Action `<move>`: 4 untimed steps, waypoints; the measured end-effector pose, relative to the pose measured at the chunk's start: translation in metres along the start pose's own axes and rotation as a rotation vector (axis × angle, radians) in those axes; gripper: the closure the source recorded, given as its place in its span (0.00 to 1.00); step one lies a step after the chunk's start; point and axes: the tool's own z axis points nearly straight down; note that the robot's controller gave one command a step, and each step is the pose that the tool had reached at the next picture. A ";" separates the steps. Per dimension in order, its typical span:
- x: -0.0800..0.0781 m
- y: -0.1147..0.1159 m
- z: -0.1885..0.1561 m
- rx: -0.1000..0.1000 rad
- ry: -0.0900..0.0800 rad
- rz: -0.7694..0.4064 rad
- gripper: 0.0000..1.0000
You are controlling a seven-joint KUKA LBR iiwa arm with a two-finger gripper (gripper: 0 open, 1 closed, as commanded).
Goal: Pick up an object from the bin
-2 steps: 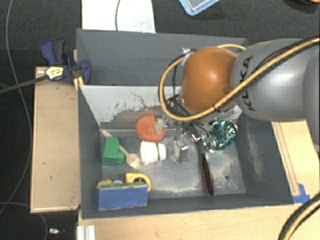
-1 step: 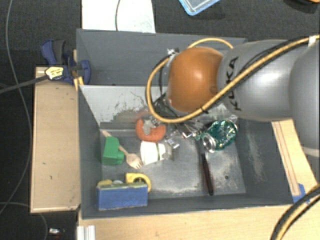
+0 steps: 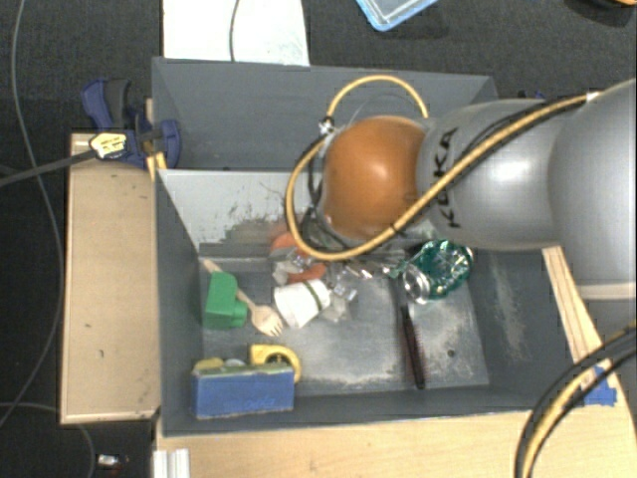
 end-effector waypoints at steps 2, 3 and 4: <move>0.001 0.012 0.021 -0.010 0.006 -0.167 1.00; 0.001 0.012 0.003 -0.010 0.004 -0.163 1.00; 0.000 0.012 -0.010 -0.008 0.001 -0.159 1.00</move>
Offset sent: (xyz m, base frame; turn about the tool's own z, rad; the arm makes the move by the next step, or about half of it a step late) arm 0.0000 0.0000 0.0000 0.0000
